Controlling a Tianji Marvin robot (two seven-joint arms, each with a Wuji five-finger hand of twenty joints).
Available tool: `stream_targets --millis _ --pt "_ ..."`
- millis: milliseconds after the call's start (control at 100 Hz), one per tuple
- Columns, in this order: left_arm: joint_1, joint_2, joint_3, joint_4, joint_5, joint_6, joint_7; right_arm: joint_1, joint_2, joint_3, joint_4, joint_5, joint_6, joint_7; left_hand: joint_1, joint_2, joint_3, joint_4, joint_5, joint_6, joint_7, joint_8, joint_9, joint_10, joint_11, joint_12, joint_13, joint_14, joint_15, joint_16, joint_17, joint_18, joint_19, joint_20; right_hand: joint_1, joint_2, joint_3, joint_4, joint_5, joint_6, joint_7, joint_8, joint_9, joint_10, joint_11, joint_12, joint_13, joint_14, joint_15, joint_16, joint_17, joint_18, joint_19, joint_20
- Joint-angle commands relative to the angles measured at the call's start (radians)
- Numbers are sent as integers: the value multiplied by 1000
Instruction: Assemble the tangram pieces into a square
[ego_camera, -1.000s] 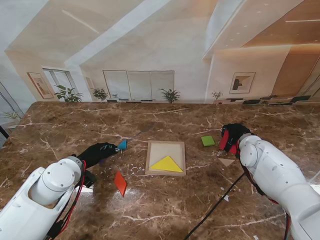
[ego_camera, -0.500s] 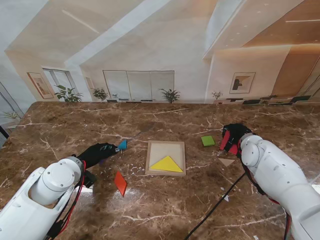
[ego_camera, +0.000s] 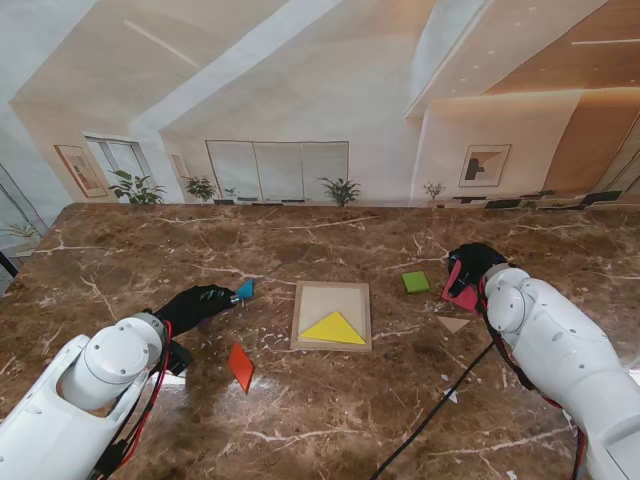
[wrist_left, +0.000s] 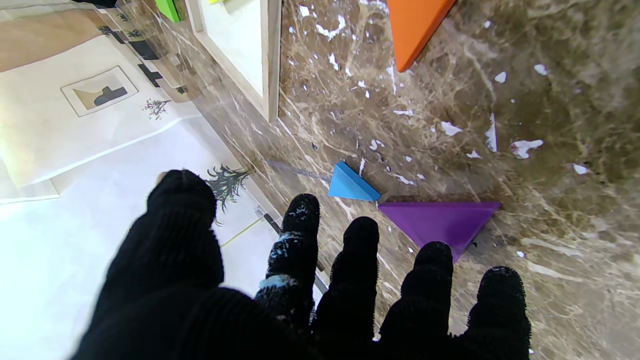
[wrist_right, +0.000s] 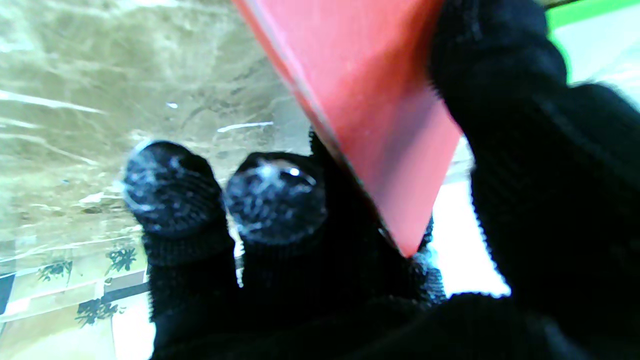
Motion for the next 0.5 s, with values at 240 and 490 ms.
stream_targets --millis 240,490 --pt "7 -3 -1 7 -4 -9 3 -13 4 34 -23 -12 -20 -9 37 33 -26 19 23 -2 -8 -23 19 8 5 -4 3 -14 -19 -8 -10 -17 -28 24 60 -48 149 57 164 -2 50 -8 86 23 127 25 -22 -99 59 30 82 21 22 -10" --pt "4 -5 1 16 -7 -28 10 -25 5 81 -81 -17 -16 7 37 32 -26 19 22 -4 -8 -23 19 8 5 -4 2 -13 -19 -8 -10 -18 -28 24 63 -60 155 53 175 3 44 -12 85 33 142 24 -22 -100 69 36 86 22 31 -5"
